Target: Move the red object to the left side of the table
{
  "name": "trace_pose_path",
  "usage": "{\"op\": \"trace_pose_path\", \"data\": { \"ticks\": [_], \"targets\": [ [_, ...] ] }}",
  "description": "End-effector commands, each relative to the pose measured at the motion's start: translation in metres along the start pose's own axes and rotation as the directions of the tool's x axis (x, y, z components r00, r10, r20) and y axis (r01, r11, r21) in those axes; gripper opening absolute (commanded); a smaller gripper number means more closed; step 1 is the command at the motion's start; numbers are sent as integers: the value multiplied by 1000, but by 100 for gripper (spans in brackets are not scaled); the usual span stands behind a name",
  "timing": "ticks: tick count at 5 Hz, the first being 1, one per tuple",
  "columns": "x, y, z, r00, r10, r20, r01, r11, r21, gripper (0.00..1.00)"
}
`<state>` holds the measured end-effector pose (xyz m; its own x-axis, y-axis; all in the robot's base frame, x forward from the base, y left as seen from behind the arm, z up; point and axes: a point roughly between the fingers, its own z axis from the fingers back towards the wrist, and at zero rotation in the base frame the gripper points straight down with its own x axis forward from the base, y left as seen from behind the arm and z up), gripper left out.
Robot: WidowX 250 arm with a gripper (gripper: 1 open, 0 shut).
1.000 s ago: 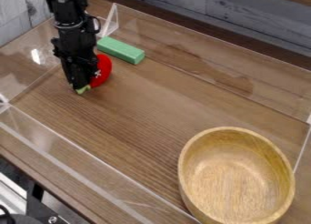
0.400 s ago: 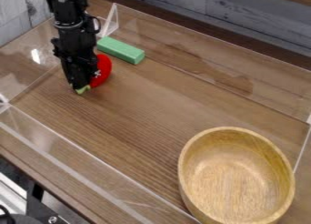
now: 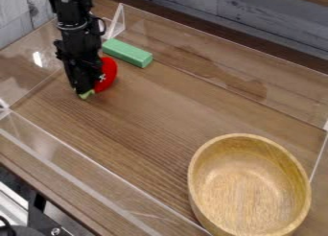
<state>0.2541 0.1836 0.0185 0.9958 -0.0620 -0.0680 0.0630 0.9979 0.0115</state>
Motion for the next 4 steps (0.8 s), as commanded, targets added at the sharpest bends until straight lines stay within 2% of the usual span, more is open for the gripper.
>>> {"op": "trace_pose_path", "data": {
  "ticks": [1,4],
  "targets": [
    [-8,11,4,999,44,0,-44,999,17,0],
    [-6,7,5,999,46,-6,-46,999,15,0]
  ]
}}
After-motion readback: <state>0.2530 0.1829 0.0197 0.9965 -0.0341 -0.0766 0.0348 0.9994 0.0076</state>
